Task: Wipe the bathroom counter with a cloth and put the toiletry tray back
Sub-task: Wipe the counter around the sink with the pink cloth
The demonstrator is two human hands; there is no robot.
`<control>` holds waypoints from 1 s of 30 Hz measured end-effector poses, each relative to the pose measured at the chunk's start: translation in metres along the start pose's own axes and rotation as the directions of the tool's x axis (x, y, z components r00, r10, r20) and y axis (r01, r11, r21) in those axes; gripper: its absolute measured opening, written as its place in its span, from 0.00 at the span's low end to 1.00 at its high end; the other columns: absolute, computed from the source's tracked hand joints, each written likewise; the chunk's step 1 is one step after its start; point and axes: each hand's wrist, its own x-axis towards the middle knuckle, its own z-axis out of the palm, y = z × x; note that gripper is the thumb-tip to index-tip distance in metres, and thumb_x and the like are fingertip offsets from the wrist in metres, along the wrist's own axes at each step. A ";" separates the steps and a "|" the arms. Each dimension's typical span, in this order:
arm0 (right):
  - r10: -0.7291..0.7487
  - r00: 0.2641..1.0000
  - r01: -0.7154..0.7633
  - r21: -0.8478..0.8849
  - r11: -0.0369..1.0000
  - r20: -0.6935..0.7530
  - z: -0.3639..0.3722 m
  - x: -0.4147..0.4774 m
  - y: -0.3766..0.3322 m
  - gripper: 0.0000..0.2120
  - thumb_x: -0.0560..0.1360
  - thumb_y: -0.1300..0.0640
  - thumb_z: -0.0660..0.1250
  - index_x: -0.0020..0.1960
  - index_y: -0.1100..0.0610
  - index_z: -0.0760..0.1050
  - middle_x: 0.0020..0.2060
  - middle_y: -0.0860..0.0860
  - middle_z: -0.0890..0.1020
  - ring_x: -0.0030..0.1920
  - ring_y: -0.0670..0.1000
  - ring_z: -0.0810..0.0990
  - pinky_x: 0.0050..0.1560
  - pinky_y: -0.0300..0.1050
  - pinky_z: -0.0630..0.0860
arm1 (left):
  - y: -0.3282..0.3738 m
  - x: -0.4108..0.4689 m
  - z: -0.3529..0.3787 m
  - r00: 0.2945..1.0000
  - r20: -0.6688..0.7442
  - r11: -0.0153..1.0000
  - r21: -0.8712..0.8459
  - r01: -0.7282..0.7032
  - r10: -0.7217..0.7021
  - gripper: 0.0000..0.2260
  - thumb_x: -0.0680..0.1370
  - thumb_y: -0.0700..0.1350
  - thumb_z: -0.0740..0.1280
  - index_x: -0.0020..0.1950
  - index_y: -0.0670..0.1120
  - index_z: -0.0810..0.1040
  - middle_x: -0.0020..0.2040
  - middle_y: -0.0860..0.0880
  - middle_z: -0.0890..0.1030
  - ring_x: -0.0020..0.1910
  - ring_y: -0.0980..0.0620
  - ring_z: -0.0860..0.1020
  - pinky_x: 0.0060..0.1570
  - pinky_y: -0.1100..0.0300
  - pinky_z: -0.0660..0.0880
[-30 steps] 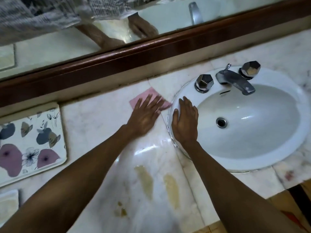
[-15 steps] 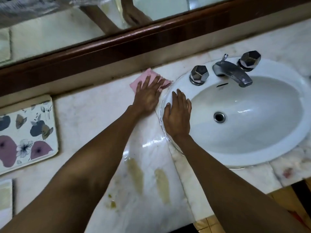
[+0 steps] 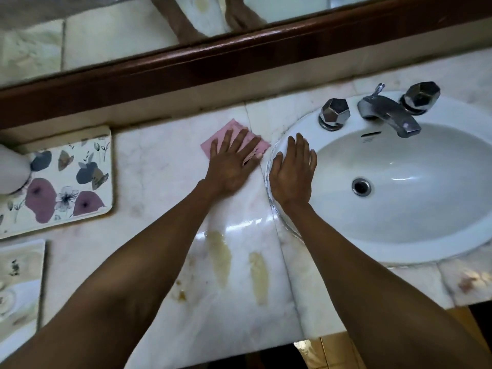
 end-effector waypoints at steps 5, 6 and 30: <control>-0.018 1.000 0.017 0.060 0.998 0.016 0.000 -0.001 0.003 0.23 0.81 0.54 0.52 0.75 0.61 0.66 0.76 0.57 0.67 0.77 0.55 0.63 0.78 0.53 0.53 | 0.001 -0.014 0.005 0.994 -0.072 0.997 -0.015 0.079 -0.080 0.22 0.85 0.60 0.44 0.80 0.64 0.55 0.82 0.54 0.54 0.82 0.41 0.46 0.76 0.34 0.40; -0.022 0.999 0.020 0.073 0.997 0.029 -0.001 -0.001 0.004 0.24 0.82 0.54 0.52 0.75 0.61 0.65 0.76 0.57 0.66 0.77 0.56 0.62 0.78 0.52 0.52 | -0.003 -0.026 0.006 0.992 -0.079 0.996 -0.008 0.094 -0.094 0.22 0.85 0.60 0.45 0.80 0.63 0.55 0.82 0.54 0.54 0.82 0.41 0.46 0.76 0.34 0.42; -0.253 0.890 0.237 0.089 0.967 0.379 -0.055 -0.080 0.031 0.28 0.84 0.47 0.50 0.81 0.57 0.51 0.81 0.49 0.51 0.81 0.50 0.42 0.73 0.53 0.66 | -0.062 -0.207 0.003 0.971 0.003 0.967 -0.090 0.237 -0.237 0.26 0.82 0.61 0.42 0.81 0.59 0.56 0.82 0.55 0.53 0.82 0.44 0.48 0.76 0.39 0.45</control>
